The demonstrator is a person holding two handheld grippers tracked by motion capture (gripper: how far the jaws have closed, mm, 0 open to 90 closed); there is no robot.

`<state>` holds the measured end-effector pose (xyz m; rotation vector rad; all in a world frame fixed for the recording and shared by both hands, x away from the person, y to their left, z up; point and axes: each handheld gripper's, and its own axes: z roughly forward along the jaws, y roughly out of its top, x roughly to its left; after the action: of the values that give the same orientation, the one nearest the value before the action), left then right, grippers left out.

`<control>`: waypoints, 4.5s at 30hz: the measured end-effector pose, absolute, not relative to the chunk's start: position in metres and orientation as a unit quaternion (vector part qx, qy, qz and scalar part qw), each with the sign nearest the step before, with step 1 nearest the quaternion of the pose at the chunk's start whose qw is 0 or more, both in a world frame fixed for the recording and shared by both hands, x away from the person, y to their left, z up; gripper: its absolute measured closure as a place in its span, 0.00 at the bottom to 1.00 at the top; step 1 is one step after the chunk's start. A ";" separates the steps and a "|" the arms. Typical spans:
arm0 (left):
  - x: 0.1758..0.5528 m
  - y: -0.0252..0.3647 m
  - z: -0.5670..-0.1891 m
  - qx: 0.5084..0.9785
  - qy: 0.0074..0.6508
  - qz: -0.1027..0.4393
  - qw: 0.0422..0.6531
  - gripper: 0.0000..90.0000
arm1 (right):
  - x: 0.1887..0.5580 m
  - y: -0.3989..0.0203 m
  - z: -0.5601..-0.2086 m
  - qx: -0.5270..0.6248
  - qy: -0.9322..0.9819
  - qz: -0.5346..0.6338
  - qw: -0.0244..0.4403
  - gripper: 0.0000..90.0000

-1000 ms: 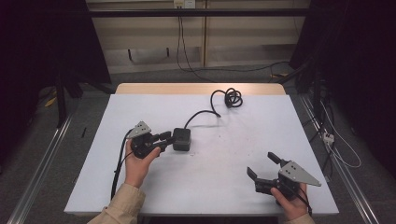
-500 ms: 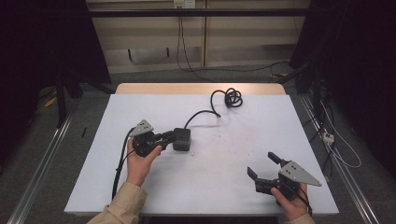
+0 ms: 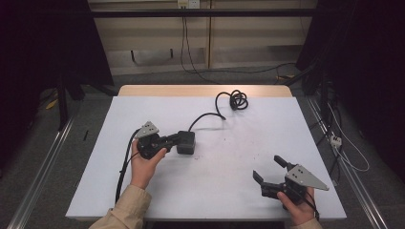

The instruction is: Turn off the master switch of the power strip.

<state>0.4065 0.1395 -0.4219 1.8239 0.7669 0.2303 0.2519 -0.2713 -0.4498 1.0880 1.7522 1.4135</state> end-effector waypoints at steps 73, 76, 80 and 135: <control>0.420 0.122 -0.419 0.783 0.326 0.081 0.523 1.00 | 0.252 -0.270 -0.449 0.405 0.669 0.537 0.317 0.06; 0.421 0.120 -0.419 0.786 0.322 0.082 0.522 1.00 | 0.252 -0.270 -0.449 0.405 0.669 0.537 0.317 0.07; 0.422 0.117 -0.418 0.787 0.319 0.081 0.523 1.00 | 0.252 -0.271 -0.449 0.405 0.668 0.538 0.317 0.07; 0.421 0.112 -0.425 0.807 0.315 0.101 0.489 1.00 | 0.252 -0.271 -0.449 0.403 0.668 0.539 0.318 0.06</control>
<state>0.4208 0.1123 -0.4247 1.9601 0.7663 0.2452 0.2518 -0.2708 -0.4488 1.0608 1.7566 1.4172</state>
